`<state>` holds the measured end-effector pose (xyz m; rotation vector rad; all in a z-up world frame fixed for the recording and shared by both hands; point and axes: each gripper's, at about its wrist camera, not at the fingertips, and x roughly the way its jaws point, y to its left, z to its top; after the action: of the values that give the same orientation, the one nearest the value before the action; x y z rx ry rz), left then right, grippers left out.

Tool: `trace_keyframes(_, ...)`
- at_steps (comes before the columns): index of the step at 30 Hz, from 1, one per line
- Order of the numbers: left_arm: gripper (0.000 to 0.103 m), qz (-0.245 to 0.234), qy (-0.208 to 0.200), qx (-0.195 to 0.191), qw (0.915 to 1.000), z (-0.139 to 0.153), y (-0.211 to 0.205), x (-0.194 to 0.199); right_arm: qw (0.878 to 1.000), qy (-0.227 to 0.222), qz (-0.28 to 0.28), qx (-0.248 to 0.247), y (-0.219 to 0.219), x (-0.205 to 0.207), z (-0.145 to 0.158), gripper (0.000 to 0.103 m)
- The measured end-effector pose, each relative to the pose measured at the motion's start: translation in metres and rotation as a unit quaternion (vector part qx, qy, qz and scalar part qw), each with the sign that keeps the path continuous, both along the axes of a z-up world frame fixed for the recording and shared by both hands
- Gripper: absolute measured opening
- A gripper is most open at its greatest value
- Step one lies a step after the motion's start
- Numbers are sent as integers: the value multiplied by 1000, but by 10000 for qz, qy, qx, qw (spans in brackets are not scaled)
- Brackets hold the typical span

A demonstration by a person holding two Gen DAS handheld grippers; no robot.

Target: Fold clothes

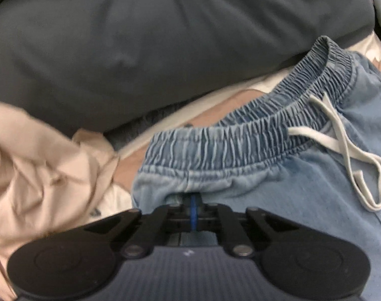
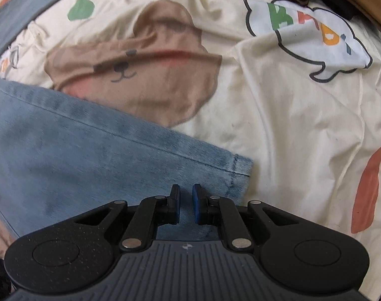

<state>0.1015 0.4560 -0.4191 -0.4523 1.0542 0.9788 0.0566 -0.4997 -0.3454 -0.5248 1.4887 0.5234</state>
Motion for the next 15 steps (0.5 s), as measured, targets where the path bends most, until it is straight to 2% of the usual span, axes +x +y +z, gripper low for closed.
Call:
trace_keyframes(8, 4, -84, 175, -221, 9996, 25, 1, 0, 9999, 33, -169, -11, -7, -1, -8, 15)
trace_keyframes(12, 12, -335, 55, 7, 9994, 46, -9, -1, 9998, 58, -193, 65, -9, -2, -8, 15)
trace_keyframes(15, 14, -259, -89, -106, 9996, 48, -9, -2, 9996, 100, -252, 126, -11, -3, -9, 14)
